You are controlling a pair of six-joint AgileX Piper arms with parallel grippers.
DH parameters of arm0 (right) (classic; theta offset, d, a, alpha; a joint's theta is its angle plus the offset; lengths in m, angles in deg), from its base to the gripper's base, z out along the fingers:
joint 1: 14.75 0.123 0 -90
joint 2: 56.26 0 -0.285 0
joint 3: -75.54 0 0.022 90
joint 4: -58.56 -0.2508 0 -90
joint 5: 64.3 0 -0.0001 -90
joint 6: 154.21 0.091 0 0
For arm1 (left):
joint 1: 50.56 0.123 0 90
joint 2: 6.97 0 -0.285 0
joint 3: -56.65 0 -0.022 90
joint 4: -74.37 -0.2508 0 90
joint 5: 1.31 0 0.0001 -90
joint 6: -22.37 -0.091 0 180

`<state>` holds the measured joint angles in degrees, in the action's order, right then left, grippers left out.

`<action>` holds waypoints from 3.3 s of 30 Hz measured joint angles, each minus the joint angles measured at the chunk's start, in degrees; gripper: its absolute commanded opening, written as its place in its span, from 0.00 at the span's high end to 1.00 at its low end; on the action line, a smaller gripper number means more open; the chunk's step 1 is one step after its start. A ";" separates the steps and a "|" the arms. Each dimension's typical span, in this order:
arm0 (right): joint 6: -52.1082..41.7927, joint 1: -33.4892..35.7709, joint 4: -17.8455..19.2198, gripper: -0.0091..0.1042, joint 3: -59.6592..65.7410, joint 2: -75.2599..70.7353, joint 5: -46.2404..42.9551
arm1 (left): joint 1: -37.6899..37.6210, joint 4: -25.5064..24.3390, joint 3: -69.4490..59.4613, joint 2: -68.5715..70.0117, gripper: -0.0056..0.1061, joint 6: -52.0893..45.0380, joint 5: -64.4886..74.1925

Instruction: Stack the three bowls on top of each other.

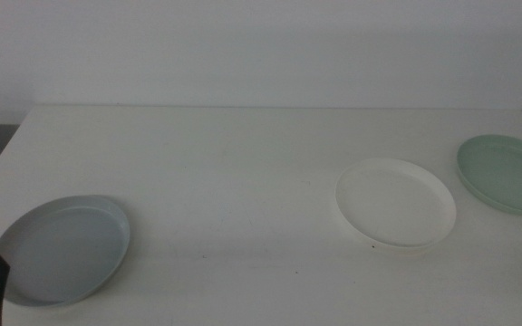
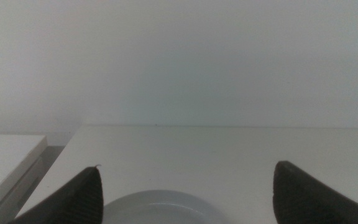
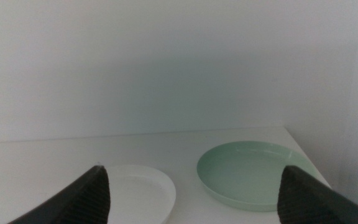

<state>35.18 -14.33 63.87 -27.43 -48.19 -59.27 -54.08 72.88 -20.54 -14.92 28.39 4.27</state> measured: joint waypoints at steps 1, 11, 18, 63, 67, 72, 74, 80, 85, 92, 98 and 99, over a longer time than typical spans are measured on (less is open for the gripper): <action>0.00 0.00 0.00 0.10 0.00 0.00 0.14 | 0.00 0.00 0.00 0.00 0.11 0.00 0.00; -0.87 0.00 -2.21 0.10 -17.22 18.28 9.63 | 0.00 0.00 0.00 0.00 0.11 0.00 0.00; -0.87 0.00 -8.62 0.10 -38.13 38.60 34.70 | 0.00 0.00 0.00 0.00 0.11 0.00 0.00; -1.49 2.38 -14.47 0.28 -70.33 107.12 37.57 | 0.00 0.00 0.00 0.00 0.11 -0.12 0.00; -1.49 2.38 -16.67 0.34 -70.41 111.08 34.99 | 0.00 0.00 0.00 0.00 0.11 -0.12 0.00; -1.28 2.38 -18.26 0.37 -70.79 113.05 32.34 | 0.00 0.00 0.00 0.00 0.11 -0.12 0.00; -1.28 2.38 -18.50 0.40 -70.93 113.32 31.26 | 0.00 0.00 0.00 0.00 0.11 -0.12 0.00; -1.28 2.38 -18.50 0.64 -71.07 113.82 29.74 | 0.00 0.00 0.00 0.00 0.11 -0.12 0.00; -1.28 2.38 -18.60 0.93 -71.07 114.18 29.62 | 0.00 0.00 0.00 0.00 0.11 -0.12 0.00; -1.28 2.80 -19.59 0.94 -72.82 114.18 32.45 | 0.00 0.00 0.00 0.00 0.11 -0.12 0.00; -1.28 6.51 -18.70 0.94 -84.86 113.73 42.26 | 0.00 0.00 0.00 0.00 0.11 -0.12 0.00; -1.28 7.38 -18.70 0.94 -87.48 113.70 43.43 | 0.00 0.00 0.00 0.00 0.11 -0.12 0.00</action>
<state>33.90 -6.95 45.17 -114.90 65.51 -15.84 -54.08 72.88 -20.54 -14.92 28.27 4.27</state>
